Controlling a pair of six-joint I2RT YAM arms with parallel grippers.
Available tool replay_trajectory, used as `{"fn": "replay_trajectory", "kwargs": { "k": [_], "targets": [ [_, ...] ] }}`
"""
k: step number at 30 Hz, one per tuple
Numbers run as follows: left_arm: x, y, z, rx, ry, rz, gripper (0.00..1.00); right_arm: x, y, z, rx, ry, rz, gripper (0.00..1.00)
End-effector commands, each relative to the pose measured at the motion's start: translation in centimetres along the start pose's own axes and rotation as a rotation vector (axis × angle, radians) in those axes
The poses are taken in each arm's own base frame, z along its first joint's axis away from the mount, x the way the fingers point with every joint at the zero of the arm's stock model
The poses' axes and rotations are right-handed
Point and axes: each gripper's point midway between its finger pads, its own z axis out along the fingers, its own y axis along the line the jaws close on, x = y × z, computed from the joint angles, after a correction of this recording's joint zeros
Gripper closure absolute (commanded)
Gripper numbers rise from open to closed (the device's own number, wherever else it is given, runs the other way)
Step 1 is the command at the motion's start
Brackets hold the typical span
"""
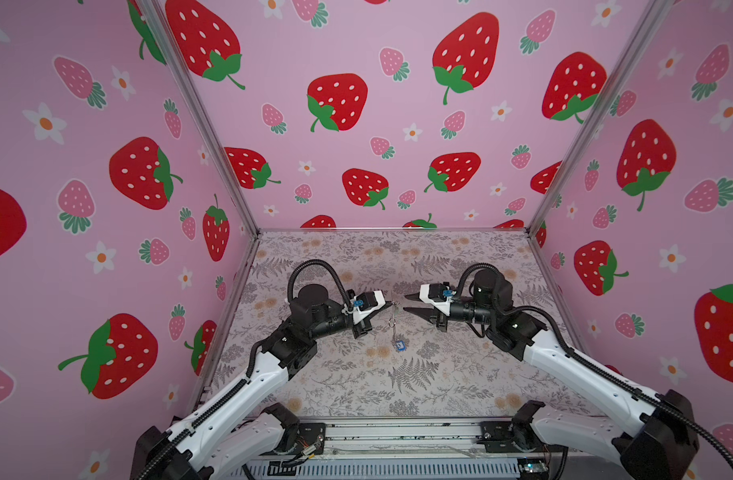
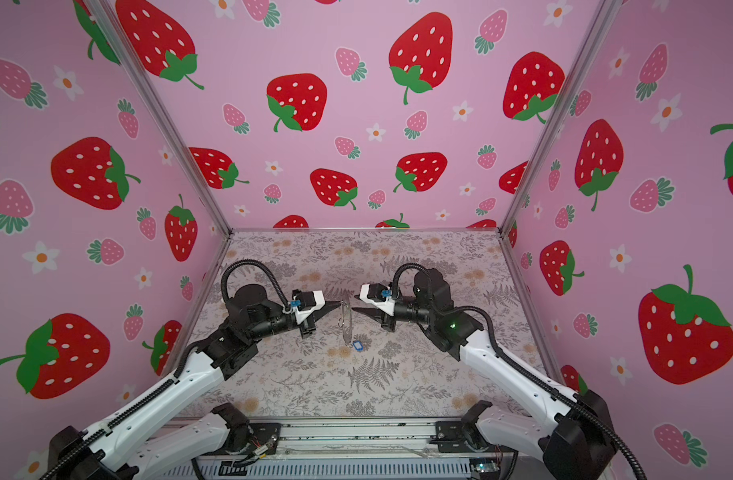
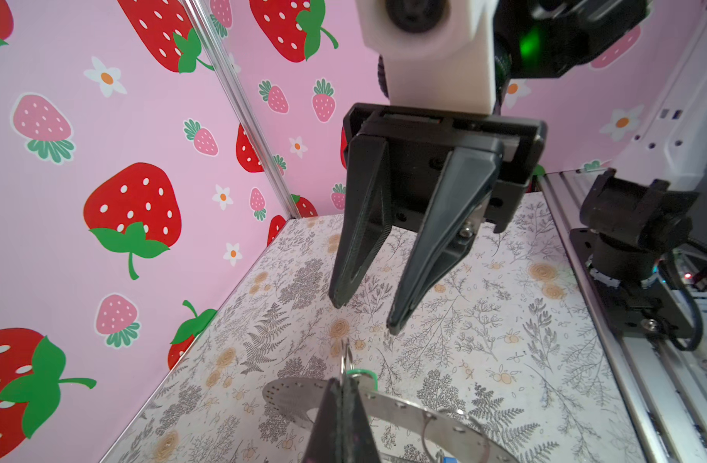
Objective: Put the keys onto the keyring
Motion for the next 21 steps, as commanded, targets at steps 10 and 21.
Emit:
{"fn": "replay_trajectory", "kwargs": {
  "k": [10, 21],
  "targets": [
    [-3.09, -0.51, -0.08, 0.113, -0.14, -0.061, 1.0, -1.7, -0.09, 0.17, -0.049, -0.029, -0.056, 0.75],
    [-3.17, -0.81, -0.11, 0.133, -0.135, -0.048, 1.0, -1.63, 0.54, 0.45, -0.097, -0.037, -0.05, 0.79]
  ]
}}
